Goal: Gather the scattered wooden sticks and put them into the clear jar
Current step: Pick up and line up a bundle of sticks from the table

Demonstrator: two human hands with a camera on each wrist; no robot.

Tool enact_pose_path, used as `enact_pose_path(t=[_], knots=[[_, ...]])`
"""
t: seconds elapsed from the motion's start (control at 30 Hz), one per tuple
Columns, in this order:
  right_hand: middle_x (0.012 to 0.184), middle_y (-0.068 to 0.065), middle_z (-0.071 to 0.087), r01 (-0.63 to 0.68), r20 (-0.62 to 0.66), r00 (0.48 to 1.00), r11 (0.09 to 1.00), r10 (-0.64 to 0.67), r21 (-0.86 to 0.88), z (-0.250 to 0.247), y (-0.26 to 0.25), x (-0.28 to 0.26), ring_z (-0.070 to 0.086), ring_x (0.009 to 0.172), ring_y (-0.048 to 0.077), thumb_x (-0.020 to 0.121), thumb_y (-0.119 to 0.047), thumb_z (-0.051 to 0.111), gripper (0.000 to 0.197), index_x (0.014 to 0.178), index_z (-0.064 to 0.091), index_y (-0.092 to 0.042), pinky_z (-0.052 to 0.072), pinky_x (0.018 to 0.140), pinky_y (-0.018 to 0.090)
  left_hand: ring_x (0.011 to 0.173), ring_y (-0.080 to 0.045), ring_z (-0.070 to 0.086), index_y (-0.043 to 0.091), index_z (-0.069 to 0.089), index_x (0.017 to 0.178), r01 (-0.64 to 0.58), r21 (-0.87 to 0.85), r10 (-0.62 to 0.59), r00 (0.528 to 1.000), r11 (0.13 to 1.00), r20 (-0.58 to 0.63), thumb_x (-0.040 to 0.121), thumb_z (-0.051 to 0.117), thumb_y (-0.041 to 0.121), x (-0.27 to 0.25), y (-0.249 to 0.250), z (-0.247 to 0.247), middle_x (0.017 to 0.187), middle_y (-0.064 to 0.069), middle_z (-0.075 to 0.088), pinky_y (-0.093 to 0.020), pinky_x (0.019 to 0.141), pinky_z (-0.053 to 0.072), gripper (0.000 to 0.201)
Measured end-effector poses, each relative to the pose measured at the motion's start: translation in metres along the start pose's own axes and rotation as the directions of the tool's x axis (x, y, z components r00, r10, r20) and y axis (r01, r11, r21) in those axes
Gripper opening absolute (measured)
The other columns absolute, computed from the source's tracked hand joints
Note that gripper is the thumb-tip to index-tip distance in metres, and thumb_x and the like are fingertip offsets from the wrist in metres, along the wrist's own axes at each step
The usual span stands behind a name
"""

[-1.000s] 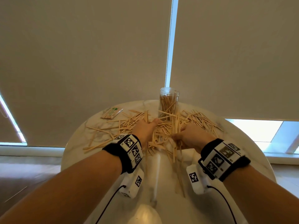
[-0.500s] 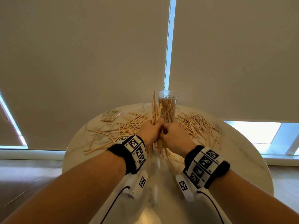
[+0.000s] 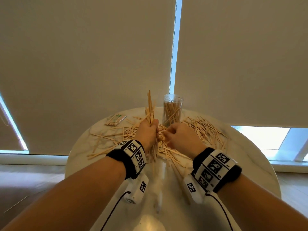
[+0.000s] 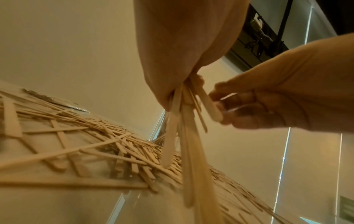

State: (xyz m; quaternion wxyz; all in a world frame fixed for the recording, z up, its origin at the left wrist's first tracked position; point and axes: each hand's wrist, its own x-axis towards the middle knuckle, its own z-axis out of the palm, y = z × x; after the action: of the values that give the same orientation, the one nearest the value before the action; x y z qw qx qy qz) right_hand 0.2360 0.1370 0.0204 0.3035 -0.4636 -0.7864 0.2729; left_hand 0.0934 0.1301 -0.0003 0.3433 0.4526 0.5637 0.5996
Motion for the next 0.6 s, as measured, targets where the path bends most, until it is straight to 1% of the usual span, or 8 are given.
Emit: enact_pose_path(t=[0.07, 0.13, 0.2, 0.3, 0.37, 0.43, 0.5, 0.6], knots=[[0.092, -0.003, 0.070, 0.046, -0.116, 0.992, 0.998, -0.042, 0.032, -0.009, -0.006, 0.006, 0.070, 0.082, 0.017, 0.098, -0.036, 0.055, 0.020, 0.108, 0.063, -0.021, 0.061, 0.079, 0.044, 0.052, -0.013, 0.047, 0.017, 0.054, 0.098, -0.050, 0.005, 0.050, 0.999, 0.999, 0.014, 0.103, 0.049, 0.029, -0.002, 0.001, 0.001, 0.069, 0.000, 0.050, -0.039, 0.062, 0.049, 0.014], [0.094, -0.003, 0.067, 0.194, -0.170, 0.967, 0.981, -0.190, 0.012, -0.016, -0.015, 0.008, 0.067, 0.082, 0.016, 0.099, -0.034, 0.054, 0.025, 0.123, 0.057, -0.027, 0.060, 0.077, 0.039, 0.049, -0.013, 0.045, 0.018, 0.056, 0.103, -0.087, 0.063, 0.083, 0.994, 0.994, 0.067, 0.103, 0.049, 0.032, -0.007, 0.002, 0.004, 0.066, 0.001, 0.049, -0.035, 0.055, 0.047, 0.016], [0.100, -0.003, 0.063, 0.358, -0.059, 0.930, 0.929, -0.364, -0.089, -0.021, -0.027, 0.008, 0.062, 0.085, 0.013, 0.100, -0.020, 0.050, 0.037, 0.134, 0.052, -0.036, 0.055, 0.077, 0.030, 0.051, -0.012, 0.046, 0.016, 0.058, 0.108, -0.134, 0.114, 0.118, 0.983, 0.984, 0.140, 0.103, 0.049, 0.025, -0.012, 0.003, 0.010, 0.066, 0.003, 0.050, -0.034, 0.051, 0.047, 0.014], [0.116, -0.002, 0.055, 0.412, 0.117, 0.910, 0.832, -0.398, -0.373, -0.022, -0.036, 0.014, 0.055, 0.103, 0.016, 0.102, -0.019, 0.048, 0.029, 0.121, 0.066, -0.031, 0.050, 0.093, 0.034, 0.076, -0.021, 0.057, 0.008, 0.059, 0.109, -0.216, 0.321, 0.171, 0.972, 0.922, 0.164, 0.100, 0.047, 0.008, -0.016, 0.003, 0.016, 0.076, 0.008, 0.049, -0.047, 0.078, 0.056, 0.015], [0.111, -0.001, 0.055, 0.402, 0.098, 0.911, 0.807, -0.401, -0.432, -0.024, -0.037, 0.019, 0.055, 0.101, 0.017, 0.100, -0.022, 0.053, 0.022, 0.108, 0.073, -0.027, 0.050, 0.092, 0.037, 0.075, -0.022, 0.056, 0.021, 0.053, 0.087, -0.194, 0.336, 0.143, 0.975, 0.922, 0.172, 0.100, 0.048, 0.013, -0.020, 0.004, 0.018, 0.074, 0.004, 0.051, -0.045, 0.077, 0.055, 0.016], [0.102, -0.005, 0.054, 0.411, 0.004, 0.899, 0.839, -0.439, -0.357, -0.028, -0.040, 0.022, 0.056, 0.095, 0.013, 0.099, -0.024, 0.058, 0.018, 0.103, 0.074, -0.026, 0.050, 0.087, 0.032, 0.059, -0.017, 0.049, 0.018, 0.049, 0.082, -0.098, 0.225, 0.046, 0.973, 0.969, 0.227, 0.099, 0.050, 0.027, -0.022, 0.002, 0.021, 0.071, -0.005, 0.050, -0.040, 0.060, 0.049, 0.019], [0.097, -0.008, 0.055, 0.440, -0.183, 0.863, 0.879, -0.470, -0.184, -0.037, -0.043, 0.026, 0.060, 0.087, 0.010, 0.097, -0.024, 0.061, 0.014, 0.100, 0.074, -0.027, 0.053, 0.082, 0.030, 0.052, -0.014, 0.043, 0.015, 0.052, 0.088, 0.014, 0.167, -0.059, 0.961, 0.986, 0.270, 0.097, 0.055, 0.039, -0.025, 0.000, 0.022, 0.074, -0.006, 0.051, -0.033, 0.053, 0.044, 0.025], [0.100, -0.008, 0.057, 0.439, -0.369, 0.841, 0.898, -0.397, 0.035, -0.053, -0.045, 0.030, 0.064, 0.086, 0.012, 0.096, -0.022, 0.064, 0.013, 0.098, 0.075, -0.029, 0.058, 0.080, 0.035, 0.049, -0.011, 0.042, 0.014, 0.055, 0.099, 0.081, 0.093, -0.106, 0.946, 0.992, 0.307, 0.101, 0.055, 0.034, -0.026, -0.005, 0.021, 0.076, -0.005, 0.056, -0.029, 0.050, 0.042, 0.020]])
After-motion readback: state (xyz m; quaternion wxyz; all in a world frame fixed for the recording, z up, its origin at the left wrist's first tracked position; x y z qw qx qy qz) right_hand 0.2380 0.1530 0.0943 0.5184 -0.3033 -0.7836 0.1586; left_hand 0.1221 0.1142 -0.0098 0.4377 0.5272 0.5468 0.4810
